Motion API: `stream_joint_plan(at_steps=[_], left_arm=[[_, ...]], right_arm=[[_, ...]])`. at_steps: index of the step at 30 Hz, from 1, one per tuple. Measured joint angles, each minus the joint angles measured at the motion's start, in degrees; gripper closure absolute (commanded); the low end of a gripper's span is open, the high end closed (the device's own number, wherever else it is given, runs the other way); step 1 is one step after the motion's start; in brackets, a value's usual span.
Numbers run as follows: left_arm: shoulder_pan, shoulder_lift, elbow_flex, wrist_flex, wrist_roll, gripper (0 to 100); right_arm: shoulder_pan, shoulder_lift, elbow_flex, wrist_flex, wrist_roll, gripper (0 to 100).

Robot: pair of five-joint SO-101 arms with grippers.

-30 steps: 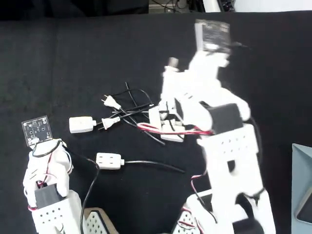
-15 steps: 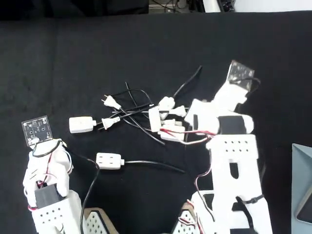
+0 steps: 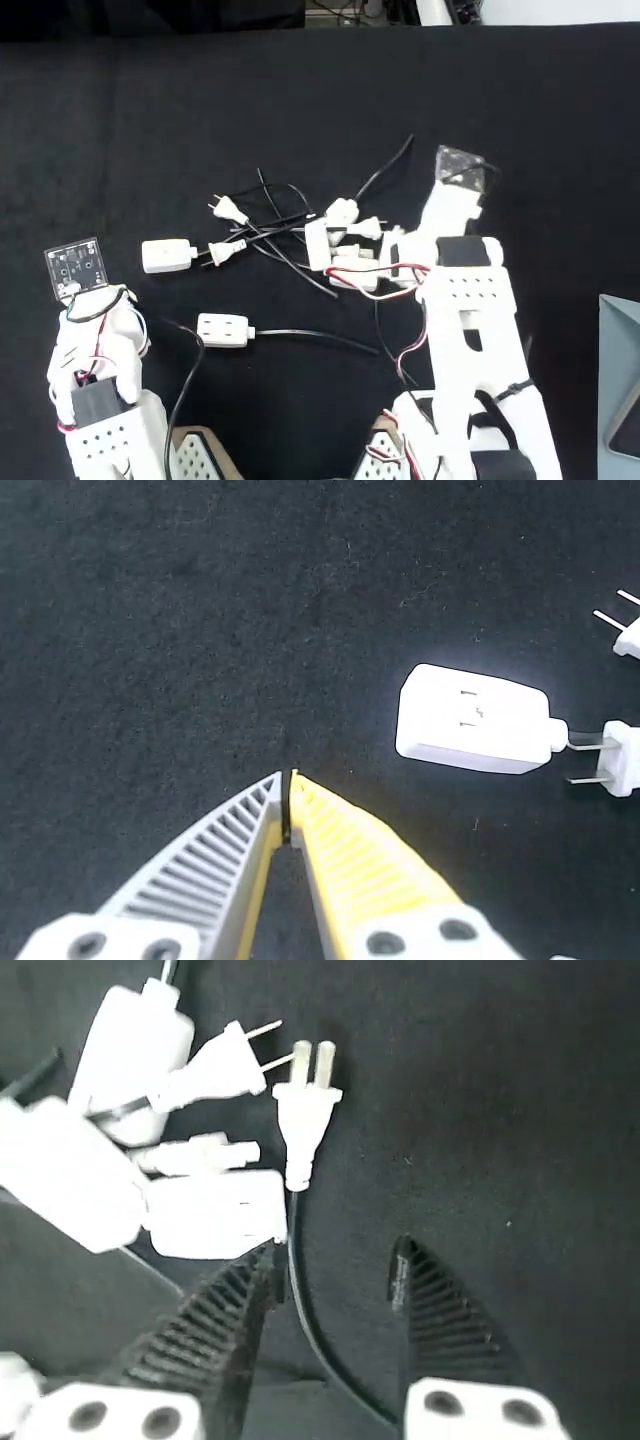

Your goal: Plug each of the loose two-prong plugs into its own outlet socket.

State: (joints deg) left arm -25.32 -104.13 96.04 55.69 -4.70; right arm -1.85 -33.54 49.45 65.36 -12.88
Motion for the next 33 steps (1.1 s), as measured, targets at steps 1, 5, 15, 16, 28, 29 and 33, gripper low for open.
stream_joint_plan(at_steps=[1, 5, 15, 16, 28, 29, 33], left_arm=[[0.0, 0.0, 0.0, 0.0, 0.0, 97], [0.0, 0.0, 0.0, 0.0, 0.0, 97], [0.0, 0.0, 0.0, 0.0, 0.0, 97], [0.0, 0.0, 0.0, 0.0, 0.0, 97], [0.0, 0.0, 0.0, 0.0, 0.0, 97], [0.0, 0.0, 0.0, 0.0, 0.0, 97], [0.0, 0.0, 0.0, 0.0, 0.0, 97]], right_arm=[[0.1, 0.0, 0.0, 0.3, 3.4, 82.1], [0.1, 0.0, 0.0, 0.6, 21.3, 82.1], [2.7, 0.4, 0.0, -4.0, 79.5, 81.9], [3.3, 0.7, 0.0, -5.6, 83.9, 81.9], [4.0, 13.0, -6.9, -7.6, 95.1, 79.6], [4.0, 14.6, -8.4, -6.3, 95.3, 77.1], [1.8, 19.4, -13.4, -1.1, 95.7, 67.2]])
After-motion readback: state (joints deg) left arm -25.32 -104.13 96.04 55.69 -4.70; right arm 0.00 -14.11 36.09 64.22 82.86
